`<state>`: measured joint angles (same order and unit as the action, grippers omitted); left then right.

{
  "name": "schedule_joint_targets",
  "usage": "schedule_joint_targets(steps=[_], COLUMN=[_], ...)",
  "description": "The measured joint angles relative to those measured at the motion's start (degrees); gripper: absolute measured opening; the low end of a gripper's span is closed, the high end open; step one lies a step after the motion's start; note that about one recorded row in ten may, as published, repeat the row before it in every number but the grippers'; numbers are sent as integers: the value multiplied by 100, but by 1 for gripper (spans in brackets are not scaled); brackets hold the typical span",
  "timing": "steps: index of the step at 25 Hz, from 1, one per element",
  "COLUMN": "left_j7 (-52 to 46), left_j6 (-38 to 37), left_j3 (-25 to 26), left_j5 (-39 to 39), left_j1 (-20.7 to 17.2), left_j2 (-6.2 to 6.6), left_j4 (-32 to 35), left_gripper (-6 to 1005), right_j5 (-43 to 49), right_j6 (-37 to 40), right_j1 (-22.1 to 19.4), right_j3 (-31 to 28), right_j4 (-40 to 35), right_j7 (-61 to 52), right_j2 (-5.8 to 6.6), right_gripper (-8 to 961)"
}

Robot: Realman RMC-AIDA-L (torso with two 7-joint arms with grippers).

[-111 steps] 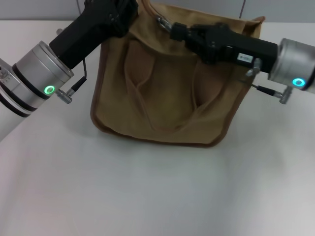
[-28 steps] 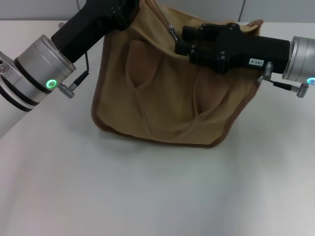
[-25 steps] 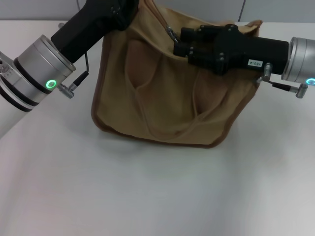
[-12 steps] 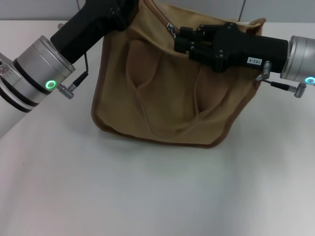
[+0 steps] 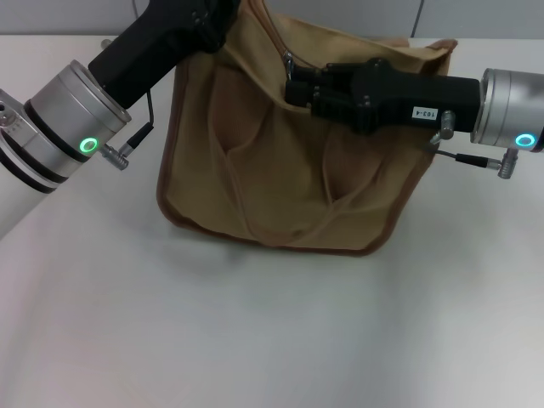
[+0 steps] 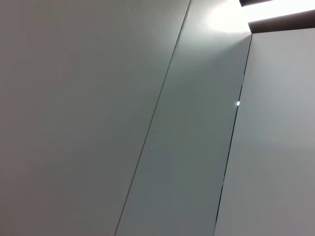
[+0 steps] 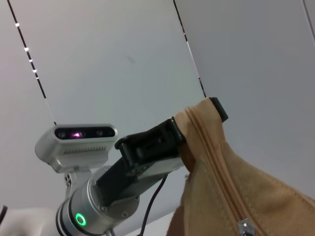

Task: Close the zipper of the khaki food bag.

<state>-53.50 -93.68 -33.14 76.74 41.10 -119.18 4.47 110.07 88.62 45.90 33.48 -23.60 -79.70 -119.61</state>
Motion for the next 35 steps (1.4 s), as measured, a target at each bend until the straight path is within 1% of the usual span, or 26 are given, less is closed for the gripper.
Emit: schedule_joint_targets(steps=[1,6,10,15,16,19,24,30,35], left_j7=[4,9,42,49,46,40,52,57,59], left_j6=[0,-14,-24,-23,-24,-24,-26,8,59], left_j3=[0,-5,-13,-25,-26,-22,-6,1,14], left_j5=[0,-2,-2,-2,-1,-1,-2,-6,-14], left_j1=[1,-2,7,15,15,3,-17,-17,1], left_j2=[0,0,0,1,0,0,0,0,0], left_j4=[0,-4,-60,-78,-79,-79,-78,-63,-35], left_gripper=[21,21,21,21,21,21,21,21,21], right_j5=[1,18,35,3,-1,-1,-21,-276,-285], right_j6=[26,2,-64,-16,-133,-168,-95,-133,-142], right_j1=[14,76,148,250,264,265,267,230,202], right_j3=[6,10,56,426,492,505,479,502,521], right_j4=[-27,-67,-70,-76,-76,-76,-125,-153,-154], right_j7=[-219,-594,-718,-791,-795,-798,-793,-676,-480], right_j2=[0,16,17,15,14,12,9,7,7], right_gripper=[287,286,287,288,287,286,318,357,415])
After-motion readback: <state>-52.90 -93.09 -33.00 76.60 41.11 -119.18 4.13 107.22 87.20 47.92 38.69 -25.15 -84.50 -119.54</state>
